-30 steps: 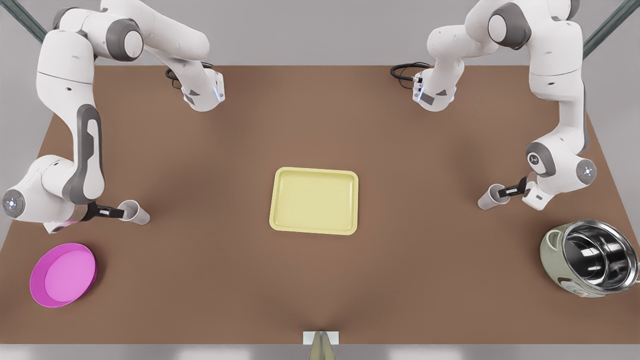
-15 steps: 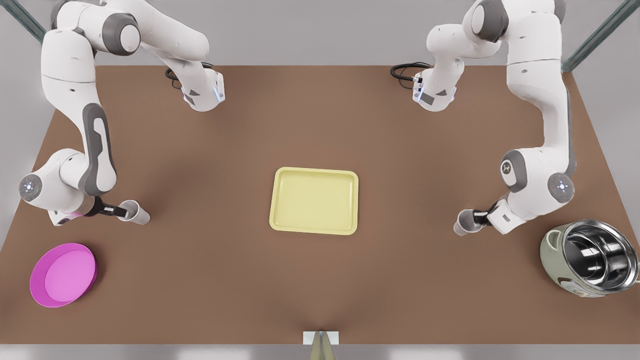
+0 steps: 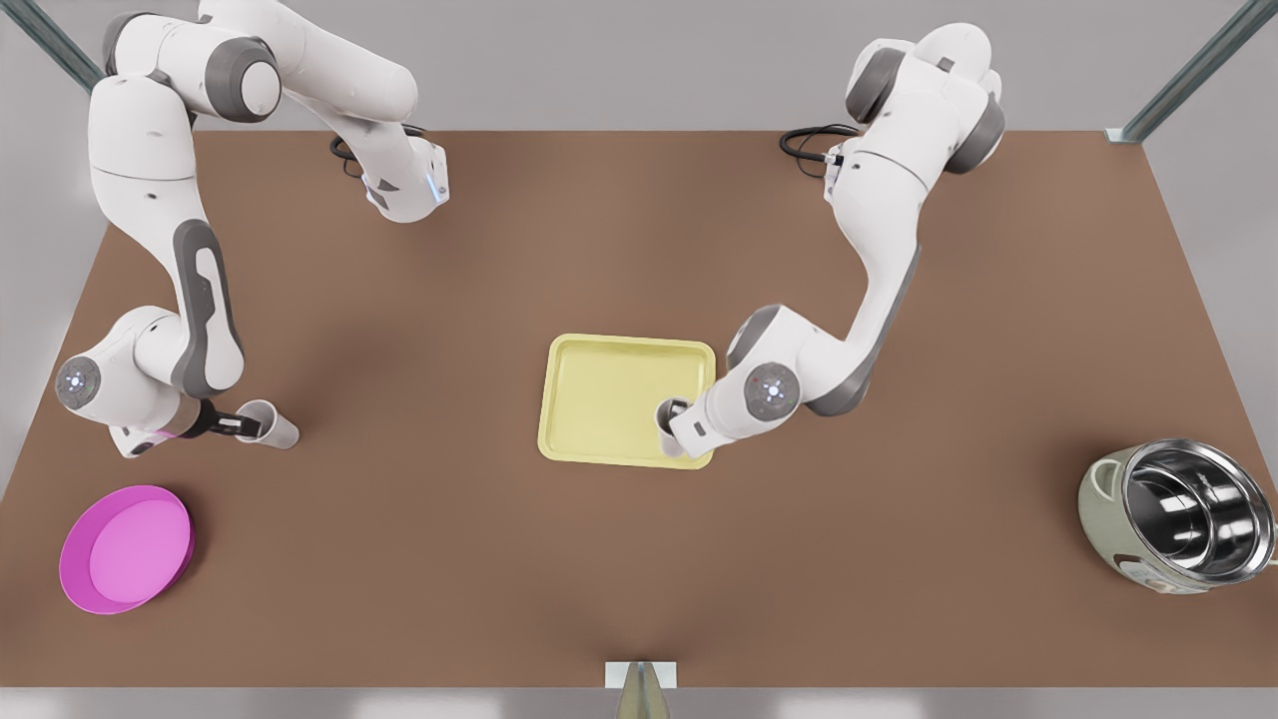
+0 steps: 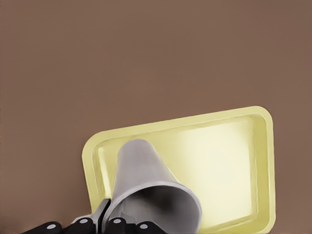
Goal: Use both arms to respectively pick up the white IKEA cups from the middle-left and middle-right positions, then place the white IKEA cups onto the middle-middle tray, ensuring that the cups remain upright and do not tip over
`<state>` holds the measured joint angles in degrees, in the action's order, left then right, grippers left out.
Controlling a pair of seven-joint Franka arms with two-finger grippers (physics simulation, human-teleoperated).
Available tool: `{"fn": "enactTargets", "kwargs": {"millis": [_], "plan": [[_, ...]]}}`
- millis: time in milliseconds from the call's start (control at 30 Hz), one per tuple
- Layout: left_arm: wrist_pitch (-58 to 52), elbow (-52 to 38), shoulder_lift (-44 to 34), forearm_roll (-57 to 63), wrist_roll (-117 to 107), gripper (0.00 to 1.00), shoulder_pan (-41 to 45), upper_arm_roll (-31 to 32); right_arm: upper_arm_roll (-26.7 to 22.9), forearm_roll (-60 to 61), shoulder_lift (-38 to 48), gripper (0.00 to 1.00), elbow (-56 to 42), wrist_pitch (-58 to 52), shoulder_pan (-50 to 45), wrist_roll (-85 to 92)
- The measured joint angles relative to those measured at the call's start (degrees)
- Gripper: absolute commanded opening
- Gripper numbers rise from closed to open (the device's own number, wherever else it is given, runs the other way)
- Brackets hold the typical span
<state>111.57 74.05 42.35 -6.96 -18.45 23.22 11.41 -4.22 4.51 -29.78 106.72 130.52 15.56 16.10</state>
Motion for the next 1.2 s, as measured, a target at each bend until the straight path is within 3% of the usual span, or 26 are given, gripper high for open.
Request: {"fn": "enactTargets", "kwargs": {"millis": [133, 267, 333, 400, 467, 500, 533, 600, 800, 967, 1067, 1200], "plan": [[-2.4, 0.3, 2.4, 0.4, -6.3, 0.21, 0.3, 0.5, 0.0, 0.6, -0.5, 0.23, -0.1, 0.0, -0.1, 1.9], [-3.0, 0.2, 4.3, 0.5, -11.2, 0.21, 0.2, 1.4, 0.2, 0.4, -0.3, 0.21, -0.4, -0.1, -0.3, 3.2], [-3.1, 0.2, 4.5, 0.4, -13.3, 0.38, 0.1, 1.6, 1.3, 0.3, 0.8, 0.21, -0.8, -0.6, -0.2, 3.9], [-3.2, 0.2, 4.6, 0.4, -15.0, 0.39, -0.3, 1.7, 4.0, 0.2, 2.6, 0.21, -1.6, -1.7, -0.5, 4.4], [-3.2, 0.2, 4.7, 0.3, -16.6, 0.54, -0.5, 1.8, 8.7, 0.2, 3.8, 0.21, -2.3, -3.0, -0.9, 4.7], [-3.2, 0.2, 4.7, 0.3, -17.3, 0.67, -0.6, 1.8, 11.3, 0.2, 4.0, 0.21, -2.8, -3.5, -1.6, 4.7], [-3.3, 0.2, 4.7, 0.2, -18.0, 0.86, -1.0, 2.0, 13.6, 0.2, 4.2, 0.21, -3.0, -3.9, -2.9, 4.6], [-3.3, 0.2, 4.5, 0.2, -19.2, 1.00, -2.0, 2.7, 18.7, 0.1, 3.8, 0.21, -4.2, -4.6, -5.4, 4.0], [-5.4, 0.3, 0.5, 0.2, -22.2, 1.00, -4.6, 4.4, 21.0, 0.1, 1.6, 0.21, -9.6, -4.7, -19.0, -1.3], [-21.1, -9.9, -15.2, 6.3, -23.0, 1.00, -12.0, 4.4, 21.1, 0.1, 0.8, 0.21, -9.1, -2.7, -24.9, -7.1], [-24.6, 5.2, -31.3, 11.3, -17.2, 1.00, -15.2, 2.0, 21.2, 0.1, 0.2, 0.21, -8.1, -1.8, -26.9, -9.9], [-26.6, 8.5, -33.7, 13.6, -10.4, 1.00, -16.3, 1.3, 21.2, 0.2, -1.3, 0.21, -8.1, -0.5, -30.1, -13.0]]}}
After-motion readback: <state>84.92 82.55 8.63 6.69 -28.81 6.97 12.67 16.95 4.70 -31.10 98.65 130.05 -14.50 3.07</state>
